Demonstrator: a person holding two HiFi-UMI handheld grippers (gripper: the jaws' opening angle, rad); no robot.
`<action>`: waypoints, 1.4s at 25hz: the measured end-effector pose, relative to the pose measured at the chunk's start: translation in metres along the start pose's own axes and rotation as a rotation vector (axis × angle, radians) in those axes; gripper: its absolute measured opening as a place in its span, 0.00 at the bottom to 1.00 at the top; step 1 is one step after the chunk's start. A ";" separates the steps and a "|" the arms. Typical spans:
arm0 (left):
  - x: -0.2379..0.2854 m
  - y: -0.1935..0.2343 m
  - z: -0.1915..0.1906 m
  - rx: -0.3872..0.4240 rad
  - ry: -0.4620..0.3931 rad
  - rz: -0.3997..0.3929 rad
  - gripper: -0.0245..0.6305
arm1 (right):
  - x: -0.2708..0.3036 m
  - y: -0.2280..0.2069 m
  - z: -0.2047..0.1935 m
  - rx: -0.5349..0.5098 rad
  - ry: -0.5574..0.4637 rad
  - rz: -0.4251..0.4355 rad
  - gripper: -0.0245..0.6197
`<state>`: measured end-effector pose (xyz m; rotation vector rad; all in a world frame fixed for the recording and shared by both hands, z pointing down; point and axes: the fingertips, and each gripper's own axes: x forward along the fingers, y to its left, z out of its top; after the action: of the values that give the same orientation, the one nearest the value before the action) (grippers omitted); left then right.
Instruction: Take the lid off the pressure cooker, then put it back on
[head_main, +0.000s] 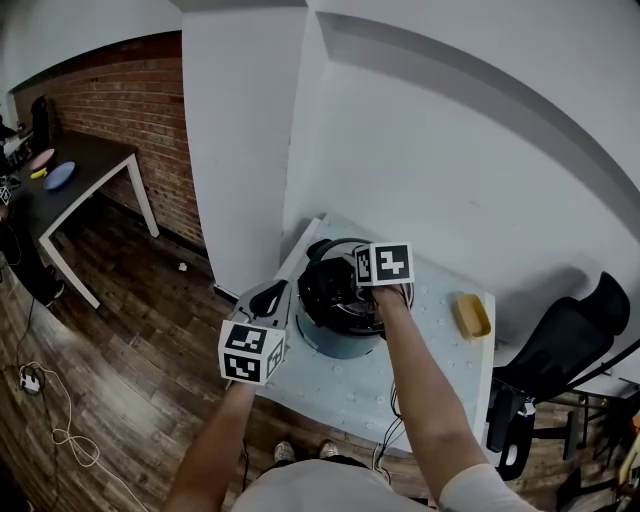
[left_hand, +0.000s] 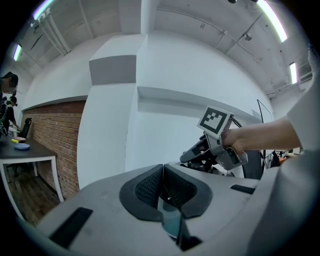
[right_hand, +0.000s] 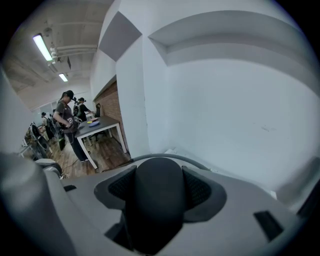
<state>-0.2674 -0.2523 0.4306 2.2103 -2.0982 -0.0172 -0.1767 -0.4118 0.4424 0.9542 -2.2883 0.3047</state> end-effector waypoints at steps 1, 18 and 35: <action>0.000 0.000 0.000 0.001 0.003 0.005 0.06 | 0.000 0.001 0.000 -0.014 0.001 0.018 0.47; 0.001 -0.011 0.001 0.025 0.017 0.085 0.06 | 0.001 0.021 -0.003 -0.233 0.006 0.303 0.47; 0.005 -0.022 0.023 0.066 0.007 0.085 0.06 | -0.028 0.016 0.028 -0.155 -0.159 0.358 0.65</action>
<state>-0.2468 -0.2571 0.4061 2.1508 -2.2173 0.0664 -0.1860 -0.3969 0.4036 0.5037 -2.5841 0.2020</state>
